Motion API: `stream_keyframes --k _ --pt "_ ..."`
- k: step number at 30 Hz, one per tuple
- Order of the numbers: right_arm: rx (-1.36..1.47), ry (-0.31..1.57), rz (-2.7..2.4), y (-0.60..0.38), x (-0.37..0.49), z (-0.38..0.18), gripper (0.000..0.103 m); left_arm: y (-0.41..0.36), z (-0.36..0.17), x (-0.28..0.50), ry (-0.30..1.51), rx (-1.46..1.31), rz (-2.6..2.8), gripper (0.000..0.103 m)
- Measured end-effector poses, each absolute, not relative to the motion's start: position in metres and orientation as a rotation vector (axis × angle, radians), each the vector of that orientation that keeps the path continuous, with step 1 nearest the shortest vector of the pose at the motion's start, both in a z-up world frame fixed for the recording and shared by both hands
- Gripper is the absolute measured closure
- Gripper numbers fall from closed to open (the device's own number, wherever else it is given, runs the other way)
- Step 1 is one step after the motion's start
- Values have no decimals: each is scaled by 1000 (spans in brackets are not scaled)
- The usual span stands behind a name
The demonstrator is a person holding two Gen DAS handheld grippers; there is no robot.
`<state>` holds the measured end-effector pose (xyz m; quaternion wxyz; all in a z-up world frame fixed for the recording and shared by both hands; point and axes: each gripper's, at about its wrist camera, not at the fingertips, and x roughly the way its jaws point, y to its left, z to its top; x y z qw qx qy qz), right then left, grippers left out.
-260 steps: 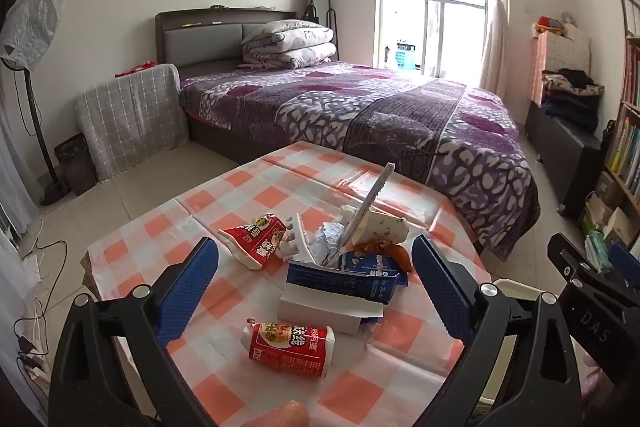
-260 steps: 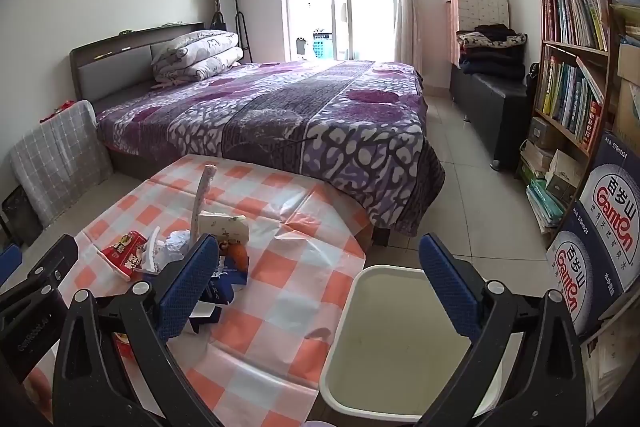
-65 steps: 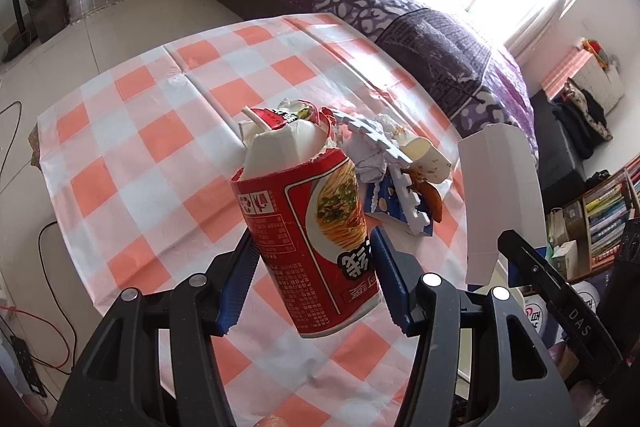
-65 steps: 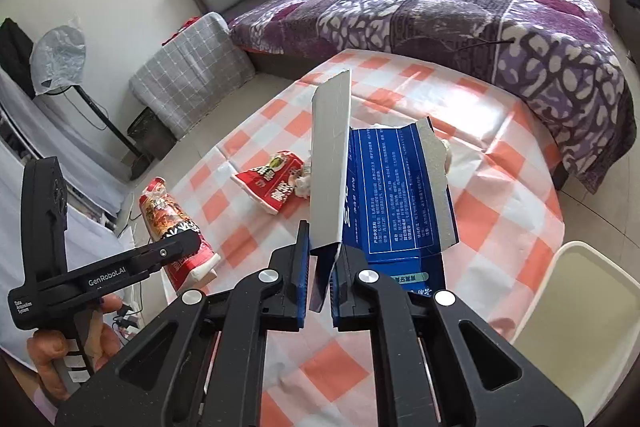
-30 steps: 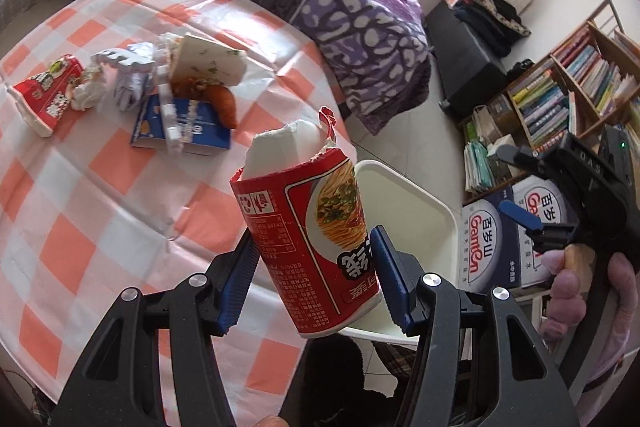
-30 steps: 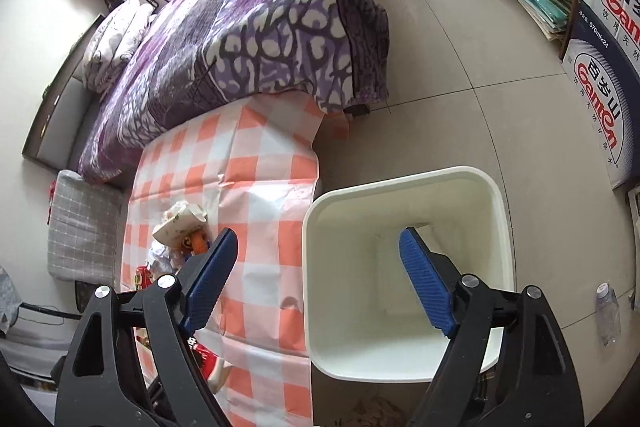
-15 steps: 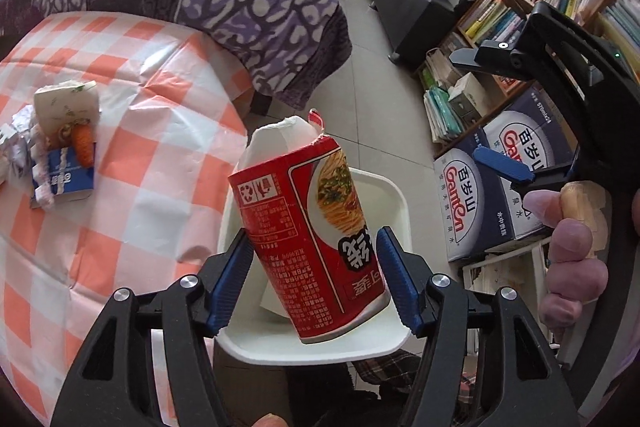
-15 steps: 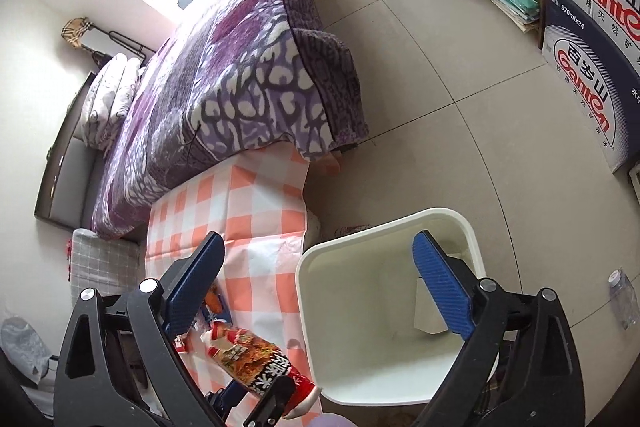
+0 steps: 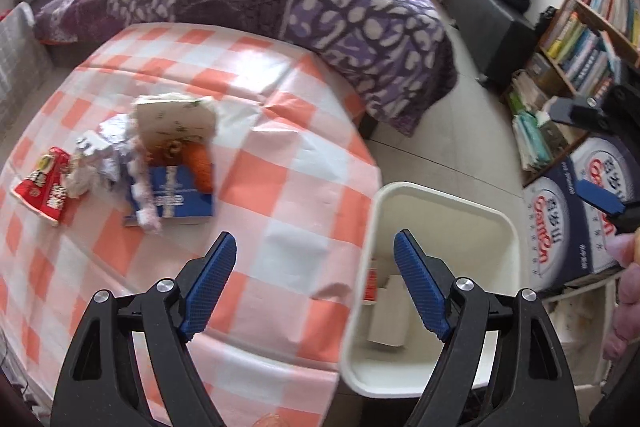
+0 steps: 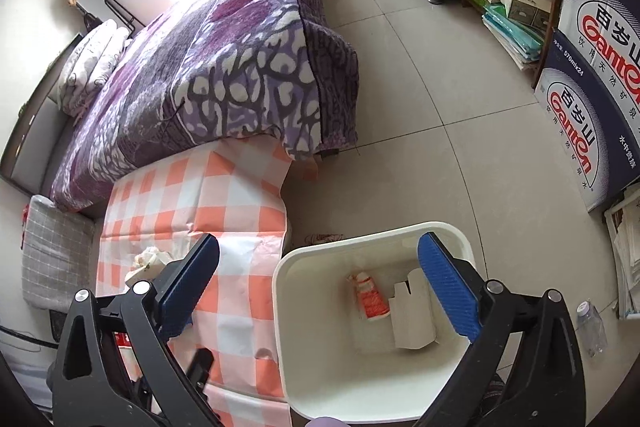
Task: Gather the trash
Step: 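Grasp the white foam strip with the left gripper while the right grasps the sausage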
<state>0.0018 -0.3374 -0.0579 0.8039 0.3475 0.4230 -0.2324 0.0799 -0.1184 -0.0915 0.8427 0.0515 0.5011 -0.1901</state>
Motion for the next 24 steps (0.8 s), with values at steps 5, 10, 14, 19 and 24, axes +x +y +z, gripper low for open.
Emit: stream_keyframes --k 5,10,14,19,24 --pt "734 957 -498 -321 19 -71 7 -68 -102 121 1052 69 -211 24" --pt "711 989 -474 -299 37 -77 7 -43 -114 147 1077 18 -155 31" --pt "673 1018 -452 -280 51 -82 7 -40 -134 158 1113 56 -133 40" --pt "647 1049 -416 -257 66 -88 7 -33 -154 162 1179 97 -155 72" --pt "607 1077 -372 -230 82 -94 7 -12 -138 153 1183 66 -237 92"
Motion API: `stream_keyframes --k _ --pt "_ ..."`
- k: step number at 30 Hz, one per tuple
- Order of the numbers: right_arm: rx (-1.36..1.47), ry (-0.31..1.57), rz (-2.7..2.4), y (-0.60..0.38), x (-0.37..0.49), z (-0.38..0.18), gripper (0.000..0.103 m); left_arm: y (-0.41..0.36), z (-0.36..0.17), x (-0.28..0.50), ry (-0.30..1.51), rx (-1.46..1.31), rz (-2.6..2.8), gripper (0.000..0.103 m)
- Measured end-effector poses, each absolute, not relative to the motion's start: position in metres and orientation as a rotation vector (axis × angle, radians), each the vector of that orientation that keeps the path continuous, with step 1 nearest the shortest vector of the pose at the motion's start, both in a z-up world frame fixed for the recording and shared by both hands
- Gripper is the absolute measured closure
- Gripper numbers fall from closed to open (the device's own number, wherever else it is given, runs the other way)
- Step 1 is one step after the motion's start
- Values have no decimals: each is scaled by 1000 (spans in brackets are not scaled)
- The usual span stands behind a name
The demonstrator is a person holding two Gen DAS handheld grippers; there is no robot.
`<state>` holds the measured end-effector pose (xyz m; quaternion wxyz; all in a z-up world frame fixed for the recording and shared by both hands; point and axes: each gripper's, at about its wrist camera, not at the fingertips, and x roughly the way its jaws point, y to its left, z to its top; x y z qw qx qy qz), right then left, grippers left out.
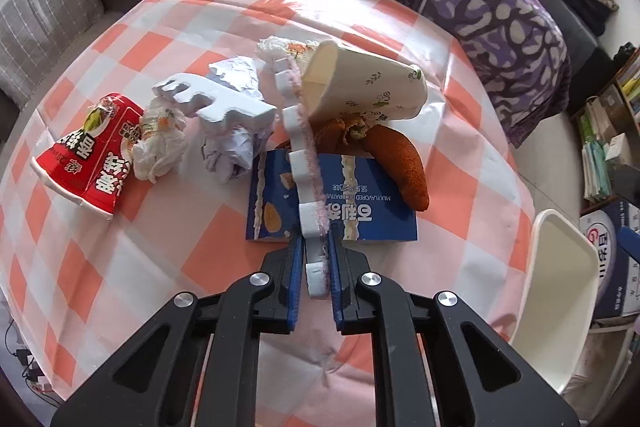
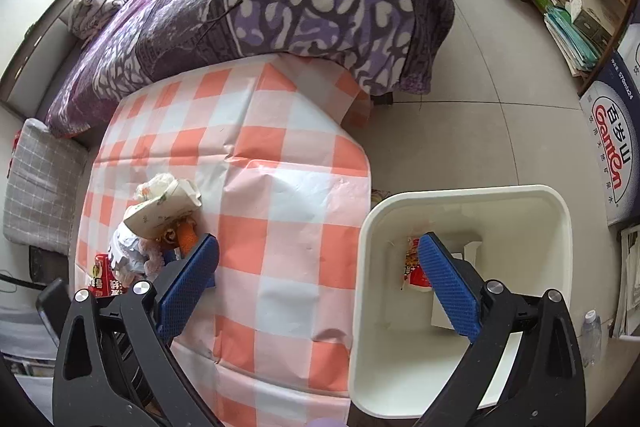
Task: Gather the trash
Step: 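Grasp the white foam strip with the left gripper while the right grasps the sausage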
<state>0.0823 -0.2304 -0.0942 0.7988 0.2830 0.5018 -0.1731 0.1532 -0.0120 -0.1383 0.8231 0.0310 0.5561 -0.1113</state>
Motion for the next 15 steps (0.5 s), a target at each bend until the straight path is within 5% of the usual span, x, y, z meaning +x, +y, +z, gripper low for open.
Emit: stream_keyframes --k 10,15 --pt "506 1124 -292 -174 115 -112 8 60 -45 118 1018 -118 -322 93" --pt "436 1135 -201 -142 135 -128 21 98 -19 119 941 -187 -252 93"
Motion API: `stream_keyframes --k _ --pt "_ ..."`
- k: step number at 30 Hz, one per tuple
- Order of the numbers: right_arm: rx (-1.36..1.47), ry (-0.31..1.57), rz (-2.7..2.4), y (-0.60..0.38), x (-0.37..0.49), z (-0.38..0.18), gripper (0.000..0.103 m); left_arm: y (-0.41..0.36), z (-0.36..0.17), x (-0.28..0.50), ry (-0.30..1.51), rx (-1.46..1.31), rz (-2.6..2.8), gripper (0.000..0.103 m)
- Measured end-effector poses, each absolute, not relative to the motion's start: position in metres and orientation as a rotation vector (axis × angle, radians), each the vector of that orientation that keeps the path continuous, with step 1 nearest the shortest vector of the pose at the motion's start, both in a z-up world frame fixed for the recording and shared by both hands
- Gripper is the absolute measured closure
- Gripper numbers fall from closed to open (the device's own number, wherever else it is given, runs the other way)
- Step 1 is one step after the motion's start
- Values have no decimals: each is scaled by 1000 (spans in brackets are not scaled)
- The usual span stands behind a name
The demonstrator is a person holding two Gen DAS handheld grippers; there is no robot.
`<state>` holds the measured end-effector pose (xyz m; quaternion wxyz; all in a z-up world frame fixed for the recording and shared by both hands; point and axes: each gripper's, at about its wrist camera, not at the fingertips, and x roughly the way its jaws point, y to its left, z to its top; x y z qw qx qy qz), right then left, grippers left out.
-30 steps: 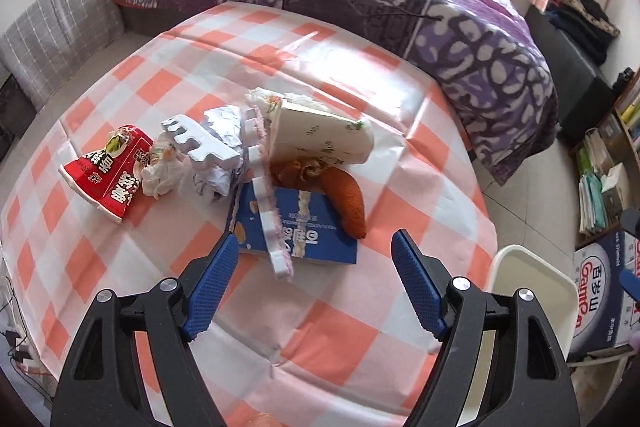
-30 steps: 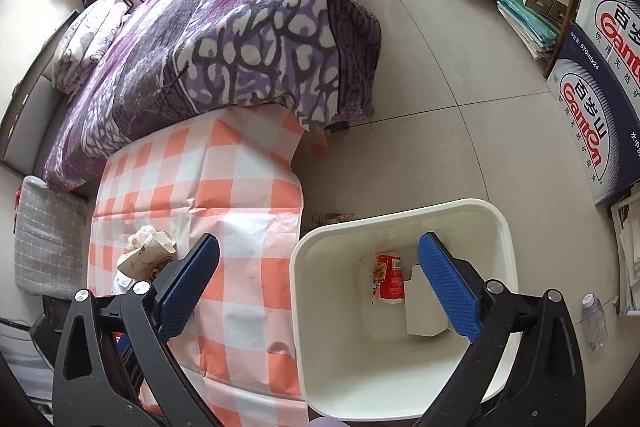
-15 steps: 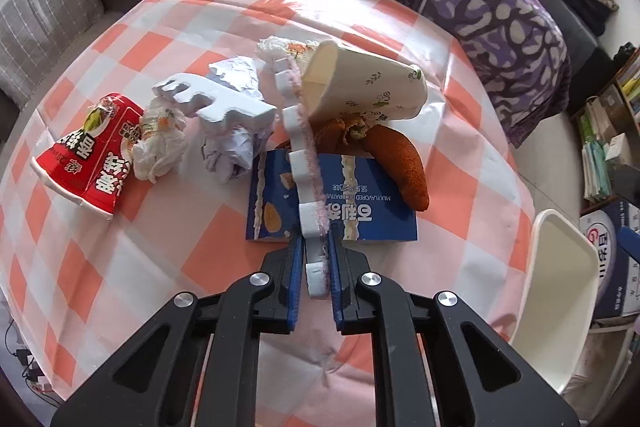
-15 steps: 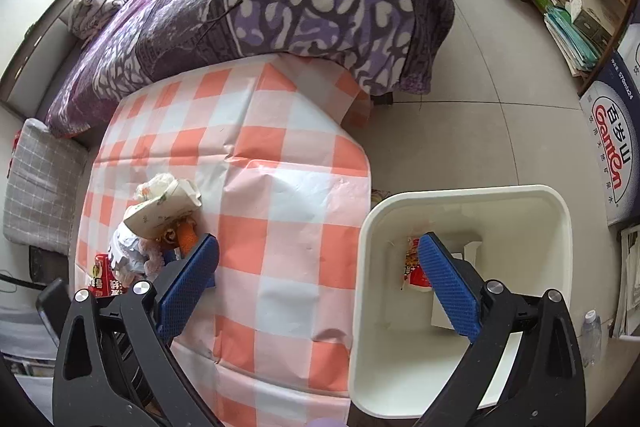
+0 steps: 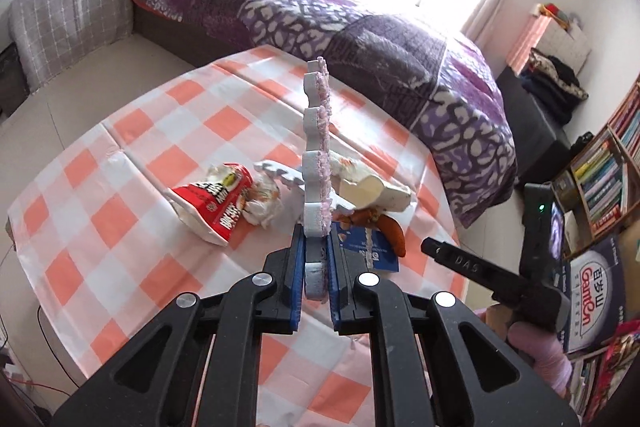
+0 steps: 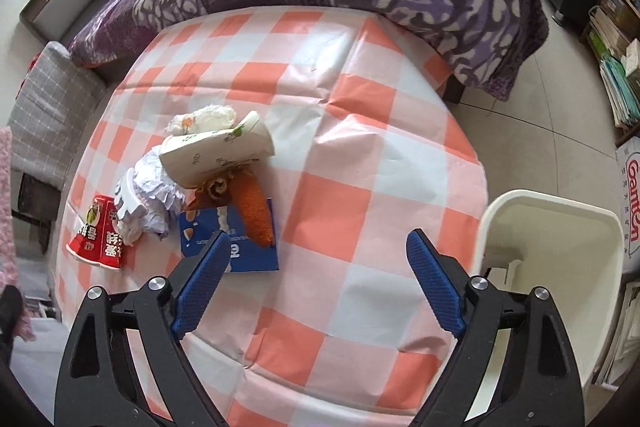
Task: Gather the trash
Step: 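Grasp the white foam strip with the left gripper while the right grasps the sausage, then carry the sausage over the bin and release it with the right gripper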
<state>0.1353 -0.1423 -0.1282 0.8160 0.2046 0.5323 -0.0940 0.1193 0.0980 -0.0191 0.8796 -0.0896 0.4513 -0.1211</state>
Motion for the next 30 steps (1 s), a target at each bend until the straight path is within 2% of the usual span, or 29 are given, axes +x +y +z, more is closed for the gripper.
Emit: stream_keyframes --k 4,8,10,11,12,13,30 --pt "380 1122 -152 -121 148 -138 26 114 -23 125 960 -239 -231 93" --pt "353 1128 -125 -109 158 -146 36 120 -24 122 958 -221 -227 93" --pt "365 1150 -112 -106 163 -153 47 121 -24 121 953 -209 -227 93" --pt "372 1161 -103 -105 164 -156 59 121 -24 122 954 -208 -229 93" --pt "378 1170 -94 -105 166 -159 77 123 -25 121 955 -209 -231 93" --pt "377 1176 -95 -105 166 -160 84 123 -25 121 957 -209 -233 93" --pt "371 894 -1 -112 115 -59 87 112 -14 113 906 -188 -228 93"
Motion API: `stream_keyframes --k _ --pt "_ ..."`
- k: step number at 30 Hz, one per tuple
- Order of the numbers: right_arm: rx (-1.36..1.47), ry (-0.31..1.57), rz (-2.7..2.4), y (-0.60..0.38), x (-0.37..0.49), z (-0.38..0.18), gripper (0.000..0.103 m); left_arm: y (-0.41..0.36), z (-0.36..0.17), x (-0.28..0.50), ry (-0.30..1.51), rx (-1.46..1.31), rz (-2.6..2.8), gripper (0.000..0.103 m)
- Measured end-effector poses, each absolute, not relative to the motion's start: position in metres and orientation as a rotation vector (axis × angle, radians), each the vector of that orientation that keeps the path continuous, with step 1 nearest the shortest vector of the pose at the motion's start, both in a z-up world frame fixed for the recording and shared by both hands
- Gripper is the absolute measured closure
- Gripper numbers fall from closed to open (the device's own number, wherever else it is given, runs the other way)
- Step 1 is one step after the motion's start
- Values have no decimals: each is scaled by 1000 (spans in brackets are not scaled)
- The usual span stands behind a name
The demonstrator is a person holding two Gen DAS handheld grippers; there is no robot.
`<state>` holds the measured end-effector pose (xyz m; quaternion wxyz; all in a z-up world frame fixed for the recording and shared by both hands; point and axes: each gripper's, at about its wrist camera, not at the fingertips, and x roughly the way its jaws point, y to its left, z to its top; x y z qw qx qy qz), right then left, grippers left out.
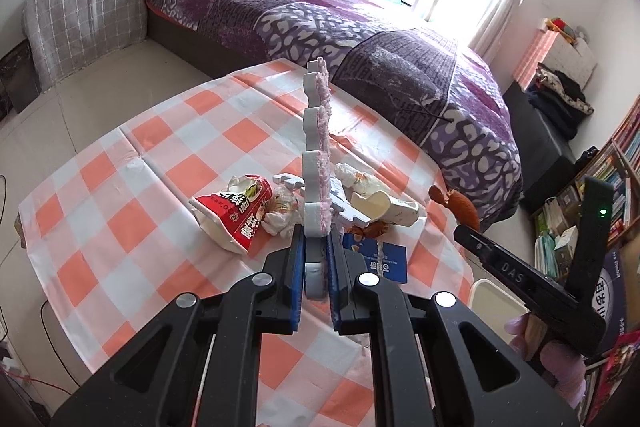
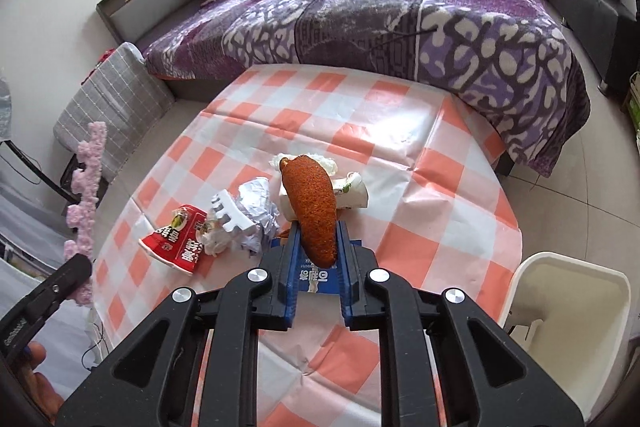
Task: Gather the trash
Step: 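Carry the sausage over the bin and release it with the right gripper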
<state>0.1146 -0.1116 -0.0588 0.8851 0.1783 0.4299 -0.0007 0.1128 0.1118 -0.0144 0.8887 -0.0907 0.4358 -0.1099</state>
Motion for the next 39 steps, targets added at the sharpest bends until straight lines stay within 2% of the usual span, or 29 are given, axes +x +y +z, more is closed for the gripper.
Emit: stream_keyframes --k 12,26,28,30,31,33,34,36,39 --pt "367 871 -6 -132 74 -33 87 81 -22 108 921 -139 -269 92" --pt "452 1072 -235 -229 25 -57 86 15 -36 91 957 -50 -382 92" --pt "473 1109 -251 -242 18 -62 80 5 -38 89 970 -49 -411 92" --pt "493 1123 -275 -255 10 -65 60 -6 -40 85 980 -40 -436 92" --pt "498 1116 -301 -262 5 -65 55 -12 -42 83 985 -38 -451 92" --pt "512 1087 -342 -273 -3 -63 40 -24 -46 80 1003 -39 -486 92" --pt "523 1072 -359 -279 -8 -62 38 -31 -48 78 1013 -37 -504 92" --pt "555 1035 -394 -291 -15 -59 27 -45 -52 73 1029 -28 -538 92" --pt "574 993 -464 -306 -23 -57 23 -66 -61 64 1050 -3 -585 92"
